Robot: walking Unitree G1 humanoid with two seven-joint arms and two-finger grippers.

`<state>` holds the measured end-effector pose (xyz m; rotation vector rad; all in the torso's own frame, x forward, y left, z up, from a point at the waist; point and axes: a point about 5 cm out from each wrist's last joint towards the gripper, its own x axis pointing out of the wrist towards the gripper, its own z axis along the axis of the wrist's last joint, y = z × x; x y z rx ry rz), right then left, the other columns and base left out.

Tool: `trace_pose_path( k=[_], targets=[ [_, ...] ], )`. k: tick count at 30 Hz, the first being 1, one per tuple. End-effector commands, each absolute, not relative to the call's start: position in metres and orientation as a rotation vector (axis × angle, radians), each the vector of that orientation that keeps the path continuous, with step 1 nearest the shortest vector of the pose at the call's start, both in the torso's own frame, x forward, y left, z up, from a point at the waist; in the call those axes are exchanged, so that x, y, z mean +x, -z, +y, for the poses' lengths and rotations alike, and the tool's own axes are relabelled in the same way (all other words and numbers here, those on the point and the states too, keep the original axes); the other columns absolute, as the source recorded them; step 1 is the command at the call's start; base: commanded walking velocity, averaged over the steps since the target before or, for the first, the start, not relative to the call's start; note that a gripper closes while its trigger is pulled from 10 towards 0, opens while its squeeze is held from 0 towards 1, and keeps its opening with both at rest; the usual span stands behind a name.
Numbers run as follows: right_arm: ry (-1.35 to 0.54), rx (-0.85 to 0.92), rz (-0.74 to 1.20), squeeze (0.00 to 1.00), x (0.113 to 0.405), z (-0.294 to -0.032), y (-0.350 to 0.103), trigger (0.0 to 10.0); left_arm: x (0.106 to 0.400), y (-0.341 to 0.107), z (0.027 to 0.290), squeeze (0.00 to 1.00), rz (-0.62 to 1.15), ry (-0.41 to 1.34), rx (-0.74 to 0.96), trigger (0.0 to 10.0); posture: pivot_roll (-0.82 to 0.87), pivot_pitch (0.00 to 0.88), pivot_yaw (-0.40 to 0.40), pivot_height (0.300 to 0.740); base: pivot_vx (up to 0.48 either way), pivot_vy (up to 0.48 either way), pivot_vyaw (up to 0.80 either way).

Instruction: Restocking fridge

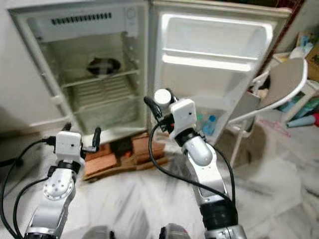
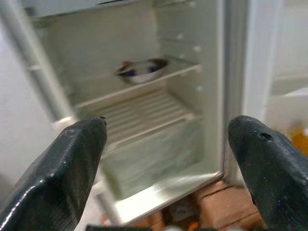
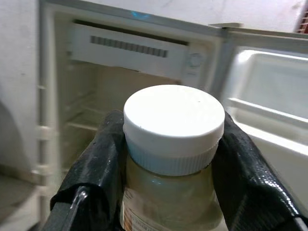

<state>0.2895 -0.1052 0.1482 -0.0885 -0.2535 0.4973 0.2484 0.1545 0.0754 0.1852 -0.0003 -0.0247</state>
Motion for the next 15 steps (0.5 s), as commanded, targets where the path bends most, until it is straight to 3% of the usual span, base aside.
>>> trace_pose_path(
  k=[1,12,15],
  targets=[
    [-0.468,-0.104,-0.292,0.0,0.2916,-0.114,-0.1561,10.0,0.2471,-0.075,0.1462,0.0,-0.002,0.049,0.179,10.0,0.05,0.013,-0.054,0.74,0.0,-0.48,0.0],
    [-0.493,-0.098,-0.285,0.0,0.2902,-0.1093,-0.1546,10.0,0.2469,-0.0756,0.1433,0.0,-0.013,0.075,0.174,10.0,0.05,0.01,-0.053,0.74,0.0,-0.479,0.0],
    [-0.496,-0.098,-0.286,0.0,0.2901,-0.1093,-0.1547,10.0,0.2469,-0.0764,0.1429,0.0,-0.018,0.087,0.166,10.0,0.05,0.011,-0.053,0.74,0.383,-0.205,0.0]
  ],
)
